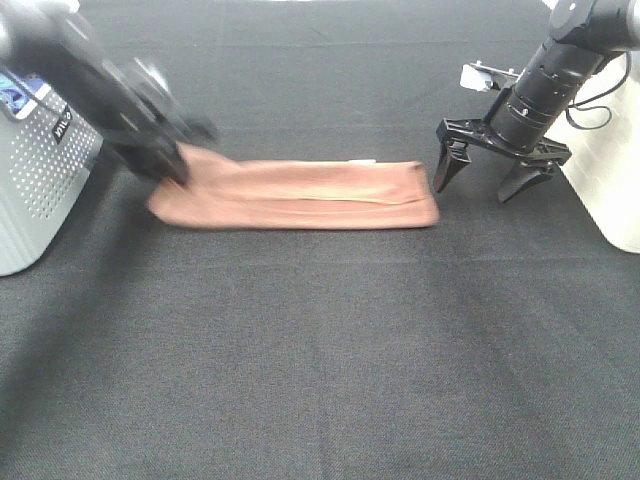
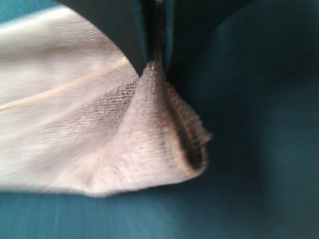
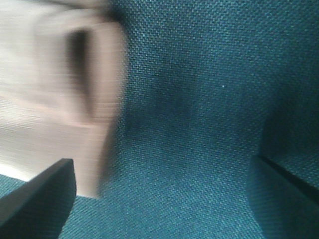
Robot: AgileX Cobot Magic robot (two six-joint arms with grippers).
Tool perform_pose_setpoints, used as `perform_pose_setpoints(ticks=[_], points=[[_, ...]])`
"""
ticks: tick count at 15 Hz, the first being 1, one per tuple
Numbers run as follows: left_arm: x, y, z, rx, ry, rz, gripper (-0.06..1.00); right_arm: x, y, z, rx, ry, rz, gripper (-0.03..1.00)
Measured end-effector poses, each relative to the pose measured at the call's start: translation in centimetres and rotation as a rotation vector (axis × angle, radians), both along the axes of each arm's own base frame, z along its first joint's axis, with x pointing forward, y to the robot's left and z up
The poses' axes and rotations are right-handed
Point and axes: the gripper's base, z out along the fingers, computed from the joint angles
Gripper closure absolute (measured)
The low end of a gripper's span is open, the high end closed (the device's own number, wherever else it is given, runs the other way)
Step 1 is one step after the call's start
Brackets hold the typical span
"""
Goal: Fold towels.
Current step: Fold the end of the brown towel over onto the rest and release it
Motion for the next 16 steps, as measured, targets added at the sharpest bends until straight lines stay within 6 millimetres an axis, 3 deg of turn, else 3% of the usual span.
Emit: perform_pose_setpoints(ticks=[3, 8, 10, 13, 16], points=[[-0.6, 0.0, 3.1, -0.017, -0.008, -0.010, 0.92, 0.0, 0.0, 0.0, 0.001, 0.000, 0.000, 0.10], [-0.8, -7.1, 5.4, -0.231, -0.046, -0.039, 0.92, 0.0, 0.1, 0.0, 0.017, 0.002, -0.007, 0.10], [-0.4, -10.8, 5.2, -0.294, -0.083, -0.070, 0.92, 0.0, 0.2, 0.1, 0.024, 0.003, -0.010, 0.10], [0.4, -15.8, 3.0, -0.347, -0.106, -0.087, 0.92, 0.0, 0.2, 0.1, 0.024, 0.005, -0.009, 0.10], [1.0, -18.4, 1.5, -0.389, -0.122, -0.075, 0.90, -0.1, 0.2, 0.1, 0.025, 0.010, -0.007, 0.10]])
